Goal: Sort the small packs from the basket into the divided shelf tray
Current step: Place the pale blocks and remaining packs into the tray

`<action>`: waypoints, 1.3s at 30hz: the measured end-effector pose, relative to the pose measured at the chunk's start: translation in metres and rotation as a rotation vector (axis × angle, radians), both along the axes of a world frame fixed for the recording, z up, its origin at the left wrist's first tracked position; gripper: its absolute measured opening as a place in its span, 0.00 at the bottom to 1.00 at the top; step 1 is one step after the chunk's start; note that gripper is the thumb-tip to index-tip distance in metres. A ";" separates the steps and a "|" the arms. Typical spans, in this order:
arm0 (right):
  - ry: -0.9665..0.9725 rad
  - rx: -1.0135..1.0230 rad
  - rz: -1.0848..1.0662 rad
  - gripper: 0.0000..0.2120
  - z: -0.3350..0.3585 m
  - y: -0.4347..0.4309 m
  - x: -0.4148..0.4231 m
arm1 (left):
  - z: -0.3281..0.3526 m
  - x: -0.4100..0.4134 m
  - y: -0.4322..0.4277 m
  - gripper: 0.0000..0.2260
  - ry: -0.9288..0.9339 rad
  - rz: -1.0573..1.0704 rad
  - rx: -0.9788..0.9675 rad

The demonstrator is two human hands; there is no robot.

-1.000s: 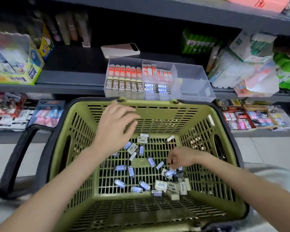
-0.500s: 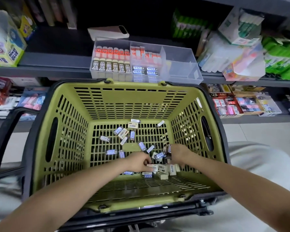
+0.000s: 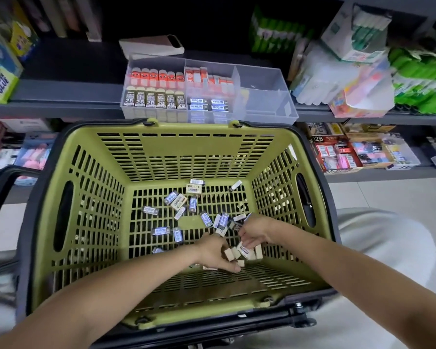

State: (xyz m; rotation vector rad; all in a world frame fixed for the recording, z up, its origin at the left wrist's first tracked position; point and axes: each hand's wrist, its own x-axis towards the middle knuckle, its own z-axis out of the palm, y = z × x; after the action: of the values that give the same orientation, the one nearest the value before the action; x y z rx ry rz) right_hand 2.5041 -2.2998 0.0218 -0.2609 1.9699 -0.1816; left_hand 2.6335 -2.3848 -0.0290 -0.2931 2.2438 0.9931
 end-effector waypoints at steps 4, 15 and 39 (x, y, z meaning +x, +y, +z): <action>0.143 0.106 0.700 0.22 -0.006 0.002 0.000 | -0.004 0.010 -0.015 0.21 0.067 0.142 0.183; 0.146 -0.109 0.795 0.24 -0.015 0.009 0.003 | -0.007 0.012 -0.021 0.26 0.045 0.076 0.217; -0.352 -0.577 0.021 0.07 0.049 -0.028 0.000 | 0.083 0.025 -0.101 0.19 -0.014 0.943 0.955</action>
State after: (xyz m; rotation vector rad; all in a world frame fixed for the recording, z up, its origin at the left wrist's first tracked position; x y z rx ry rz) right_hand 2.5045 -2.3278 0.0703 -0.5795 1.5289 -0.7352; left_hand 2.6584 -2.4857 0.0541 -0.9188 1.3018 2.3591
